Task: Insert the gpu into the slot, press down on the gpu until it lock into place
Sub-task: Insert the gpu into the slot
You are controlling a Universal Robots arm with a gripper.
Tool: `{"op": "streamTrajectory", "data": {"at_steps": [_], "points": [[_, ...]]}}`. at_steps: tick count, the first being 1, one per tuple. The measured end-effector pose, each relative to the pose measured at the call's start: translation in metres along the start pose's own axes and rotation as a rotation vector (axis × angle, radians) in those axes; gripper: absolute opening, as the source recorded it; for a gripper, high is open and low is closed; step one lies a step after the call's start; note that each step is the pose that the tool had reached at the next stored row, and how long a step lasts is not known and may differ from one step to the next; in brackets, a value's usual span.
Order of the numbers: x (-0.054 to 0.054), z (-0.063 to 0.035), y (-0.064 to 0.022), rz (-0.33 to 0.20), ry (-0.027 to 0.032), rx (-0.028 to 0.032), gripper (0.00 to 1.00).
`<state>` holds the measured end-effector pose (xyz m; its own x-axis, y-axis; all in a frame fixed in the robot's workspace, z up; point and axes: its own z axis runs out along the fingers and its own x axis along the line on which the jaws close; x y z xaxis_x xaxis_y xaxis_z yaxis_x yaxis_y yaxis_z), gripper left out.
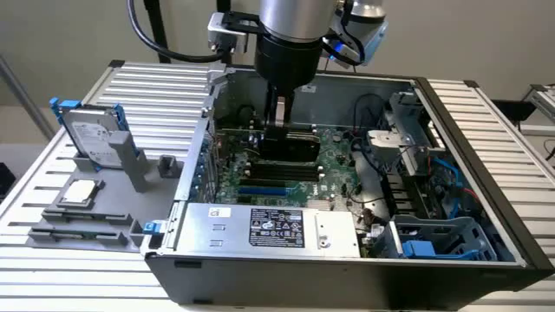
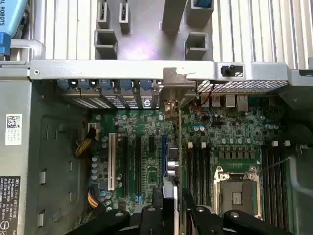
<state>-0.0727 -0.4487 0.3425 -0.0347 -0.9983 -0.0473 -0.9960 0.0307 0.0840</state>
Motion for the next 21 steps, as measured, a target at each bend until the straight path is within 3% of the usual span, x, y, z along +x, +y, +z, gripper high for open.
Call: {"op": "streamTrajectory", "data": {"at_steps": [14, 21], "points": [[0.0, 0.0005, 0.0, 0.0, 0.0002, -0.0001, 0.26], [0.001, 0.0129, -0.0005, 0.0, 0.0, 0.0001, 0.26]]}}
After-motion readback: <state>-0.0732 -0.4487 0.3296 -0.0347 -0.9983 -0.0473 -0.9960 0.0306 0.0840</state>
